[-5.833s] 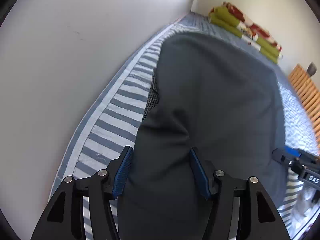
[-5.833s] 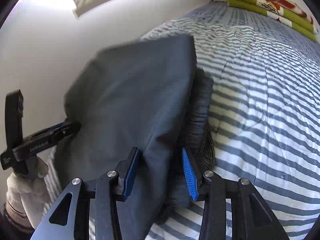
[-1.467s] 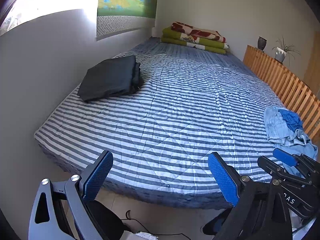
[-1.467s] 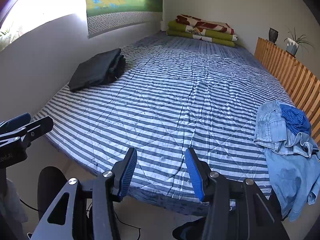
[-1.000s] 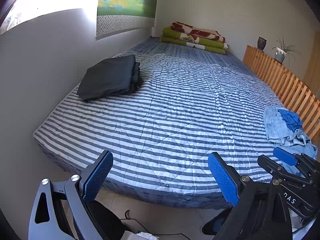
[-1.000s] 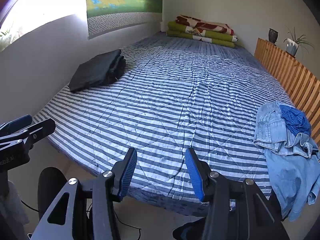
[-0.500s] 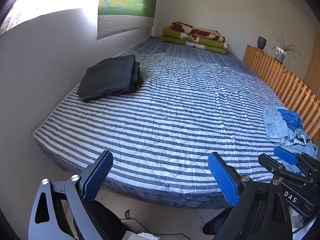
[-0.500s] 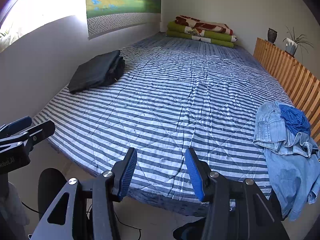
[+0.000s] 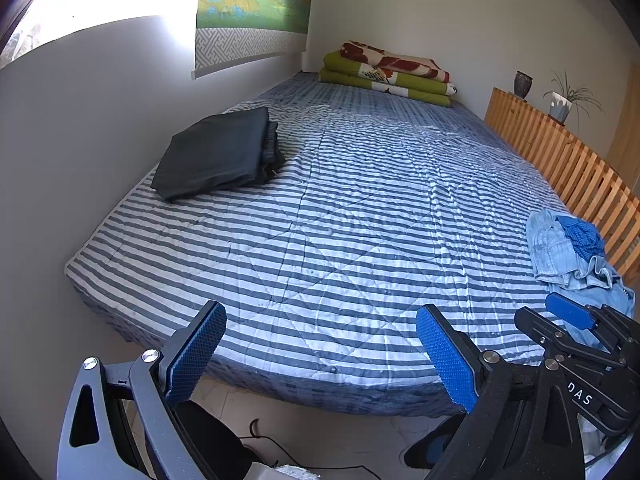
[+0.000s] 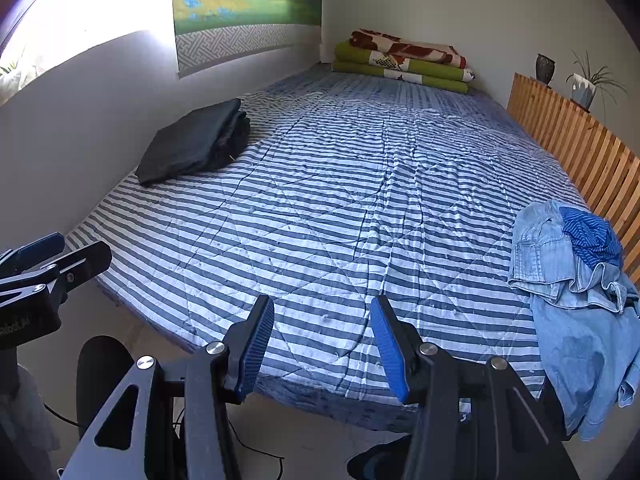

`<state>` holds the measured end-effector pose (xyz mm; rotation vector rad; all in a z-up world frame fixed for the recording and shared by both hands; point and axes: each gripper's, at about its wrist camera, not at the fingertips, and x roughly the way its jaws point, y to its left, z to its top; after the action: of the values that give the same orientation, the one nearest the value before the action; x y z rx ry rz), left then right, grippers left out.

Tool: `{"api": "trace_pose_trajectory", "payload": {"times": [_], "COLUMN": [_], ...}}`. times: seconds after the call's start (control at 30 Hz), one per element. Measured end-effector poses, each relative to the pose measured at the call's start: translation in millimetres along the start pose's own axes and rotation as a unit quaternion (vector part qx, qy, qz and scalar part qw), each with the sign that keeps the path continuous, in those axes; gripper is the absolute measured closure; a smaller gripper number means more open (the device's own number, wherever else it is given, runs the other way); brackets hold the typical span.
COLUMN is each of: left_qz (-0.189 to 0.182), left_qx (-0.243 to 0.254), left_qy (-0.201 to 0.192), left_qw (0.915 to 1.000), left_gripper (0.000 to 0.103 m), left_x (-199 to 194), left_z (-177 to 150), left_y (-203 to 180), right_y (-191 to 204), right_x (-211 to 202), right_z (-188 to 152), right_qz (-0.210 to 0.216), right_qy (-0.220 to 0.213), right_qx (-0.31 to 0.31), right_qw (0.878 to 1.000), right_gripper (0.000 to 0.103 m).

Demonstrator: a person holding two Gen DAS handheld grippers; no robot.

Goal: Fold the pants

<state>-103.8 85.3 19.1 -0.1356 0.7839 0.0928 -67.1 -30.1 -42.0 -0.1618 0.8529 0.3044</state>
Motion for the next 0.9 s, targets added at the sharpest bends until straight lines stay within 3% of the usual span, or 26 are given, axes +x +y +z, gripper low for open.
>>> {"api": "trace_pose_trajectory", "payload": {"times": [0.9], "left_qz": [-0.008], "left_qx": [-0.005], "left_qy": [0.011], "left_qw": [0.9999], "left_gripper": [0.005], "left_x": [15], "left_z": [2], "left_y": [5], "right_y": [0], "right_x": [11], "right_z": [-2], "right_qz": [0.0], "right_qy": [0.011], "right_qx": [0.002], "right_qw": [1.0], "right_gripper": [0.057]}}
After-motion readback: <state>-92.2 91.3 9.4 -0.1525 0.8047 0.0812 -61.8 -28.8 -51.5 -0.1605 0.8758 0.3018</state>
